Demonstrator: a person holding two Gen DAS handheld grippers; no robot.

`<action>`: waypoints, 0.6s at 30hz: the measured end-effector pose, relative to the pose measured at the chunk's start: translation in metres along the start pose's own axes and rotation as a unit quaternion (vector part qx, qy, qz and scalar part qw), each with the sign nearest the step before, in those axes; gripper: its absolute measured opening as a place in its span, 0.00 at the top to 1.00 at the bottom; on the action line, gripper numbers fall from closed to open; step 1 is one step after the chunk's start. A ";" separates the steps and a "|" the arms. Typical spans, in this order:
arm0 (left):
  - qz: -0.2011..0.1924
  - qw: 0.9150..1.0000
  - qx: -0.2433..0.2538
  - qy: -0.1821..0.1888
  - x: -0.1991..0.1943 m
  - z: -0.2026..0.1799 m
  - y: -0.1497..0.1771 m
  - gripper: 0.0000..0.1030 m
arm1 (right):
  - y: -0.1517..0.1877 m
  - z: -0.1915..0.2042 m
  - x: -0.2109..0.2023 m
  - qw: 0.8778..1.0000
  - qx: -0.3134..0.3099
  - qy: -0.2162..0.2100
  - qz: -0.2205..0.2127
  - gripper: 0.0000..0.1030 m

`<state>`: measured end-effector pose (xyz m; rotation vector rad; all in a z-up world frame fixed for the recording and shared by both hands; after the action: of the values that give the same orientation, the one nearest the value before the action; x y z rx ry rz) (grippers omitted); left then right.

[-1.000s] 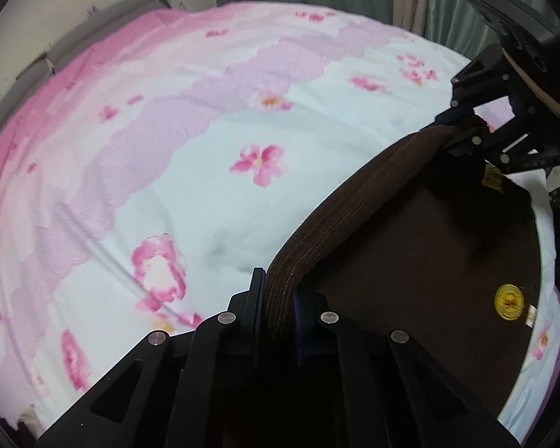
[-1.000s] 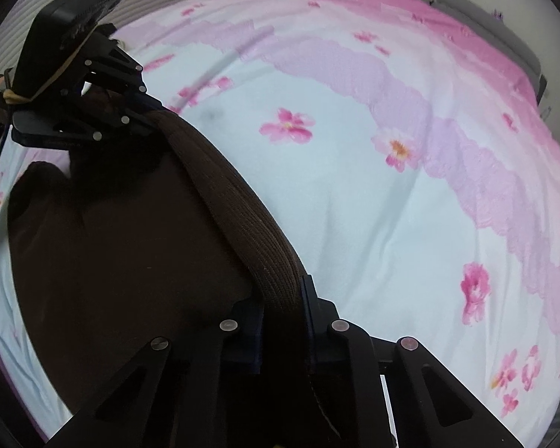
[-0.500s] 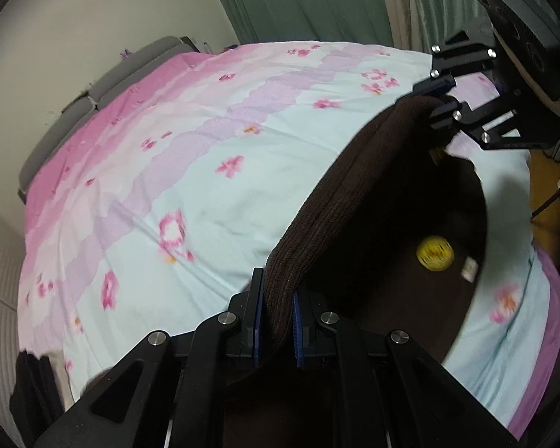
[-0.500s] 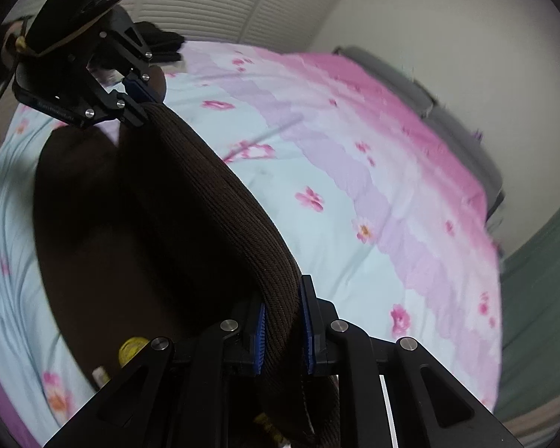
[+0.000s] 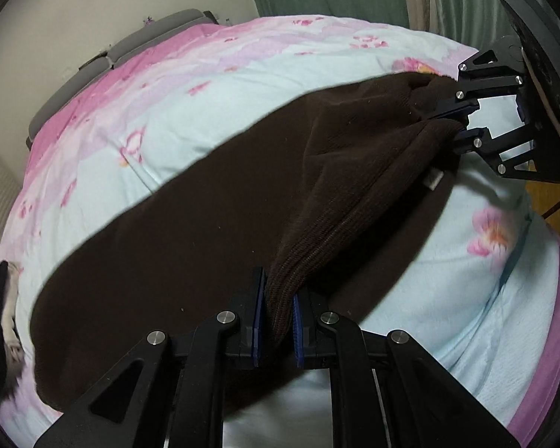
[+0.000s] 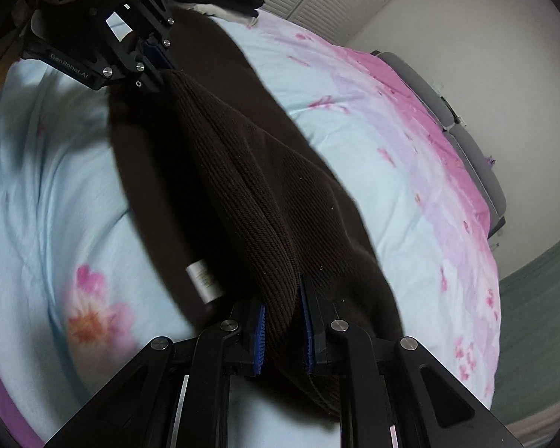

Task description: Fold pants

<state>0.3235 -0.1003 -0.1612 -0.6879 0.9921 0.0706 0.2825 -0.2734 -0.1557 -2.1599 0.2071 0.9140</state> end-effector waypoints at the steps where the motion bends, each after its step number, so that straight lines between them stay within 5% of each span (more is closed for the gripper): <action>1: 0.000 1.000 -0.001 -0.003 0.001 -0.002 0.002 0.86 | 0.003 0.001 0.001 1.000 0.000 0.000 0.000 0.84; 10: -0.020 0.999 -0.032 -0.029 -0.001 -0.010 0.006 0.86 | 0.030 0.021 0.003 1.000 0.018 0.015 -0.015 0.84; 18: -0.019 0.999 -0.039 -0.009 0.000 -0.012 0.009 0.85 | 0.028 0.011 -0.010 0.998 0.037 0.025 -0.044 0.84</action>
<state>0.3110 -0.1001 -0.1696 -0.7770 0.9619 0.0830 0.2575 -0.2863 -0.1700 -2.1071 0.1676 0.7907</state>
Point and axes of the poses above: each gripper's, at about its wrist camera, not at the fingertips, and x roughly the way its jaws point, z to its left, y to its underside, the point moved 5 cm from there along x, roughly the way its jaws point, and after that the axes turned 13 degrees about x, right-handed, at the moved point
